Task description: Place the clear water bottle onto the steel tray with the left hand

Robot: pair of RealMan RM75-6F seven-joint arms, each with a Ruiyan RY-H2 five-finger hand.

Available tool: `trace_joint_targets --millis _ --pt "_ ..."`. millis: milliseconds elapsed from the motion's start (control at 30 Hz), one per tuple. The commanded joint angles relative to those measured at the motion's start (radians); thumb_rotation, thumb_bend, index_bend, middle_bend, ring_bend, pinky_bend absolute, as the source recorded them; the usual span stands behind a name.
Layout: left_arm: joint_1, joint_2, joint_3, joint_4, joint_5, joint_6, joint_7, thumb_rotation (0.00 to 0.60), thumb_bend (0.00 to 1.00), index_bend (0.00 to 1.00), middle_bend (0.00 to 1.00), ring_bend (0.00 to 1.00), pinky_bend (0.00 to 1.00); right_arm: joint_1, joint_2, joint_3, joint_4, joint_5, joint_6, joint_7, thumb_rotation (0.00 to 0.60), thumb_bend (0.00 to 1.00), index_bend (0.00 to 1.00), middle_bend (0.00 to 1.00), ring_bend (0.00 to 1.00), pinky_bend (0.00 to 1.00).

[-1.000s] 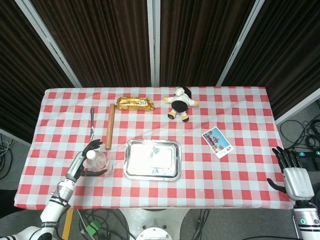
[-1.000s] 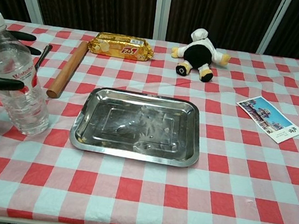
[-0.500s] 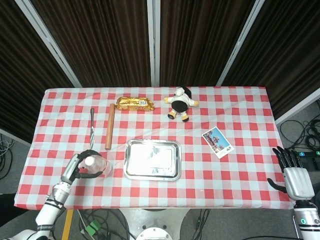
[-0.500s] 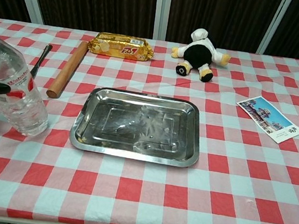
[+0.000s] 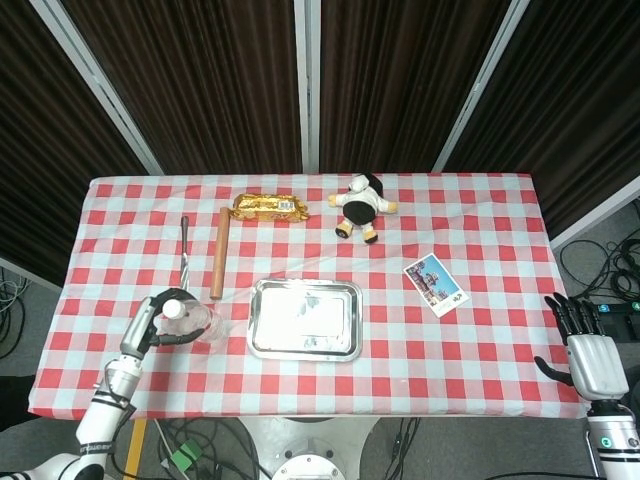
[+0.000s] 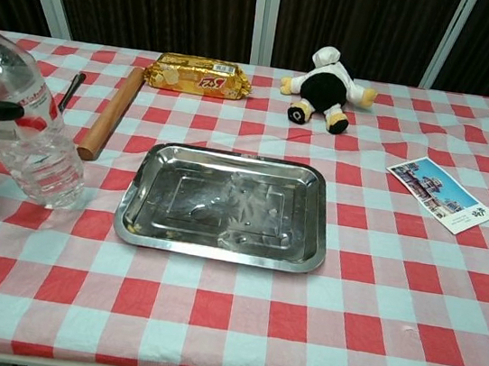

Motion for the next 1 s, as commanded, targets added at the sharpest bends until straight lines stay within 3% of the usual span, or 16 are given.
trace_joint_targets --millis 33,200,367,500,600,700,900,1000 --pt "-0.018 0.015 -0.027 -0.024 -0.008 -0.002 0.025 0.600 0.24 0.61 0.61 0.46 0.49 0.000 0.000 0.000 0.001 0.000 0.000 0.001 0.600 0.11 0.06 0.05 0.00 0.00" --pt "-0.065 0.054 -0.092 -0.064 -0.026 -0.016 0.080 0.600 0.25 0.62 0.63 0.47 0.49 0.000 0.000 -0.002 0.001 -0.003 0.001 0.001 0.600 0.11 0.06 0.05 0.00 0.00" --pt "-0.119 0.121 -0.196 -0.127 -0.056 -0.013 0.132 0.600 0.25 0.63 0.64 0.49 0.51 -0.001 0.000 -0.002 0.001 -0.002 0.001 0.002 0.600 0.11 0.06 0.05 0.00 0.00" --pt "-0.086 0.174 -0.170 -0.172 -0.033 0.014 0.141 0.600 0.25 0.63 0.64 0.50 0.51 0.000 -0.001 -0.004 0.001 -0.004 -0.002 -0.001 0.600 0.11 0.06 0.05 0.00 0.00" --pt "-0.063 0.145 -0.096 -0.118 -0.086 -0.044 0.112 0.600 0.25 0.63 0.64 0.50 0.52 0.000 -0.002 -0.006 0.002 -0.005 -0.004 0.000 0.600 0.11 0.06 0.05 0.00 0.00" --pt "-0.072 0.123 -0.089 -0.071 -0.100 -0.067 0.104 0.600 0.26 0.64 0.65 0.51 0.52 -0.001 0.000 -0.004 0.001 -0.005 0.001 0.003 0.600 0.11 0.06 0.05 0.00 0.00" --pt "-0.137 0.198 -0.248 -0.187 -0.017 0.034 0.115 0.600 0.26 0.64 0.65 0.51 0.52 0.002 -0.002 -0.005 0.002 -0.002 -0.008 -0.001 0.600 0.11 0.06 0.05 0.00 0.00" --pt "-0.136 0.218 -0.257 -0.222 -0.029 0.043 0.128 0.600 0.26 0.64 0.66 0.51 0.52 0.001 -0.002 -0.006 0.001 -0.005 -0.006 -0.002 0.600 0.11 0.06 0.05 0.00 0.00"
